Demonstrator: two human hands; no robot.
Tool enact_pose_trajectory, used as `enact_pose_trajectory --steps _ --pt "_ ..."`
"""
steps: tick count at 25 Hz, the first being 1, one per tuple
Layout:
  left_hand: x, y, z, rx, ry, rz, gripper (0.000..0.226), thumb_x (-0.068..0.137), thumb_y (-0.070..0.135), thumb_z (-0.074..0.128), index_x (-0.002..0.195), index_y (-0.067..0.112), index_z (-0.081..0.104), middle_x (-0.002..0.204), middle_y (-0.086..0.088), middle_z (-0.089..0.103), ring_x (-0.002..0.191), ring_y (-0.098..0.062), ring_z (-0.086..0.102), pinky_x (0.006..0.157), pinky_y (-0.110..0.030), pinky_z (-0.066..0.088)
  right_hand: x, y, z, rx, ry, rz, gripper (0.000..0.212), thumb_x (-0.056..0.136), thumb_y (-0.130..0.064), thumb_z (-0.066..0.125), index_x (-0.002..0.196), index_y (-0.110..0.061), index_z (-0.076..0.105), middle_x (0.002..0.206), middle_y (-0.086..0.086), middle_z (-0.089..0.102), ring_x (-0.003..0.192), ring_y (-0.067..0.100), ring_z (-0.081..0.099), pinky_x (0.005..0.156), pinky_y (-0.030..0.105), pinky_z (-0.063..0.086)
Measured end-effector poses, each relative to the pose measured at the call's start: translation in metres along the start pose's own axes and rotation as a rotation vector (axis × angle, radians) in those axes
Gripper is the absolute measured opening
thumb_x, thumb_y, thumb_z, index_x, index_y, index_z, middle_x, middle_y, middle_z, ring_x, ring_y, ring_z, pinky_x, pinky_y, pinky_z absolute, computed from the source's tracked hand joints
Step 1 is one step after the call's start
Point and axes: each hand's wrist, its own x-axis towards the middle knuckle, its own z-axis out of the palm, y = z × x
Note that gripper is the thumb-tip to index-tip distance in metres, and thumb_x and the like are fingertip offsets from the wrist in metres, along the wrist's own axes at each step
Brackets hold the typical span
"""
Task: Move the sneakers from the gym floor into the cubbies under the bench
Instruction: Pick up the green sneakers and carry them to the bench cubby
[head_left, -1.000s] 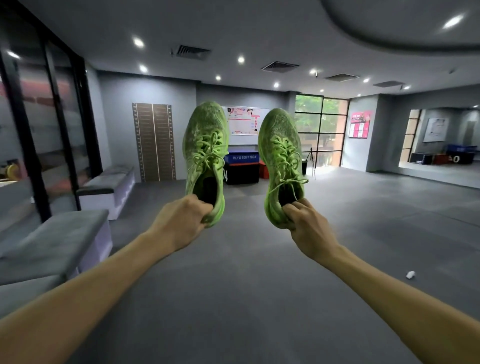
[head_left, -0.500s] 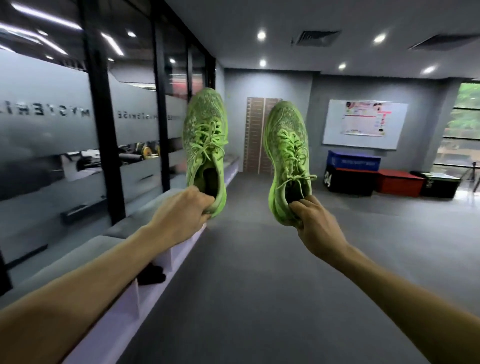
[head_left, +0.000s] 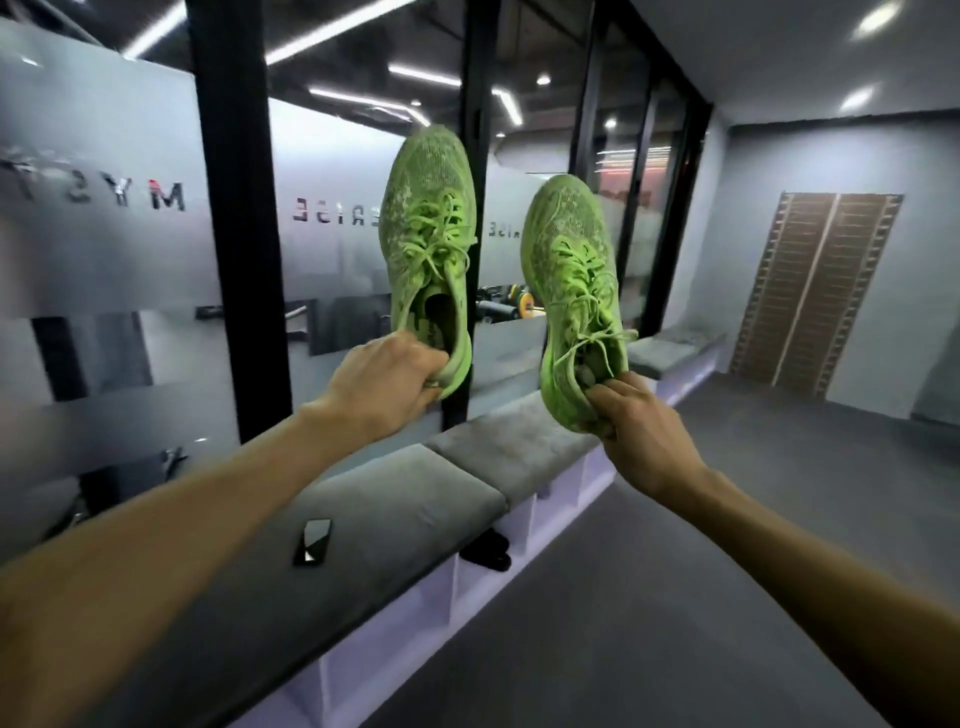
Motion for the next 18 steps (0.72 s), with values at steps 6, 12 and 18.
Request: enact_pose_trajectory --steps 6,12,18 --pt "-0.019 -0.072 0.004 0.158 -0.044 -0.230 0.011 0.082 0.023 0.064 0.080 0.013 0.059 0.085 -0.013 0.061 0.082 -0.035 0.057 0.065 -0.038 0.047 0.091 -0.012 0.099 0.237 -0.034 -0.184 0.021 0.069 0.007 0.053 0.079 -0.011 0.056 0.084 0.008 0.055 0.088 0.031 0.050 0.057 0.042 0.046" --pt "-0.030 -0.105 0.002 0.301 -0.158 -0.488 0.029 0.082 0.024 0.062 0.068 0.022 0.037 0.078 -0.010 0.053 0.076 -0.033 0.055 0.061 -0.039 0.044 0.165 -0.025 0.173 0.427 -0.034 -0.357 0.021 0.070 0.007 0.060 0.081 -0.010 0.056 0.082 0.000 0.050 0.089 0.025 0.048 0.056 0.040 0.048" --pt "-0.031 -0.087 0.011 0.451 -0.141 -0.647 0.017 0.082 0.028 0.065 0.079 0.013 0.059 0.082 -0.008 0.055 0.073 -0.027 0.056 0.058 -0.030 0.036 0.207 -0.030 0.215 0.640 -0.067 -0.510 0.017 0.072 0.003 0.056 0.081 -0.011 0.056 0.088 0.005 0.057 0.096 0.026 0.048 0.061 0.044 0.049"
